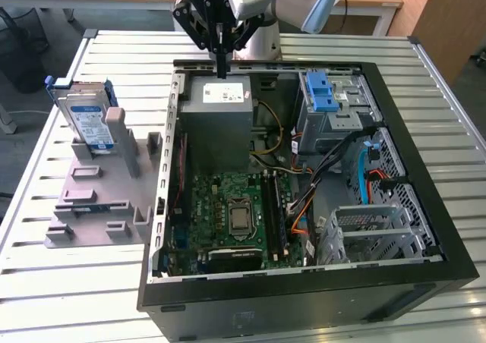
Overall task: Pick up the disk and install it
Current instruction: 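Reach for the disk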
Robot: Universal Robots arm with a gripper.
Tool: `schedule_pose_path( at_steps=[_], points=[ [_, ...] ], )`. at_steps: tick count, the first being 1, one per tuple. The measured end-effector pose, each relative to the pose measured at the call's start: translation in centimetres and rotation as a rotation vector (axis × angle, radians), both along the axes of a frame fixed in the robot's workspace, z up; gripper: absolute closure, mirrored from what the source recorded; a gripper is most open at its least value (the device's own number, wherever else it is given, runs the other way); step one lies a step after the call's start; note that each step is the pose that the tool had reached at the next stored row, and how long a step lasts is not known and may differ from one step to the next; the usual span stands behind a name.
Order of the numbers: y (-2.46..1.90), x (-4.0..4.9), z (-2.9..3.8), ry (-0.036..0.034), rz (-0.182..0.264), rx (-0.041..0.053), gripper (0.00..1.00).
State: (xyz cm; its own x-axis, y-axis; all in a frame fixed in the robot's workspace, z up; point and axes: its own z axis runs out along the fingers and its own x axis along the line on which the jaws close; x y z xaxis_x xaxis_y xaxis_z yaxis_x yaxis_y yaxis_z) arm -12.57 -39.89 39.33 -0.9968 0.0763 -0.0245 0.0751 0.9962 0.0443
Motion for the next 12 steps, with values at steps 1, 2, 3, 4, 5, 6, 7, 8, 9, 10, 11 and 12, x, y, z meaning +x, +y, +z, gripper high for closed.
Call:
schedule_pose_path(
  at_steps=[1,2,3,4,5,6,7,8,9,10,11,12],
  points=[
    [0.00,-0.08,0.00,0.0000,0.000,0.0000,0.89],
    [0.00,-0.18,0.00,0.0000,0.000,0.0000,0.89],
    [0.00,-0.30,0.00,0.0000,0.000,0.0000,0.89],
    [0.00,-0.41,0.00,0.0000,0.000,0.0000,0.89],
    [0.02,-0.53,0.00,-0.0001,0.000,0.0000,0.89],
    [0.04,-0.65,-0.01,-0.0001,0.000,0.0001,0.89],
    [0.07,-0.78,-0.01,0.0000,0.000,0.0001,0.89],
    [0.11,-0.92,0.00,0.0000,0.000,0.0000,0.89],
    [0.15,-1.07,0.00,0.0000,0.000,0.0000,0.89],
    [0.20,-1.21,0.00,0.0000,0.000,0.0000,0.89],
    [0.25,-1.33,-0.01,0.0000,0.000,0.0000,0.89],
    [0.28,-1.43,-0.01,0.0000,0.000,0.0000,0.89]
  ],
)
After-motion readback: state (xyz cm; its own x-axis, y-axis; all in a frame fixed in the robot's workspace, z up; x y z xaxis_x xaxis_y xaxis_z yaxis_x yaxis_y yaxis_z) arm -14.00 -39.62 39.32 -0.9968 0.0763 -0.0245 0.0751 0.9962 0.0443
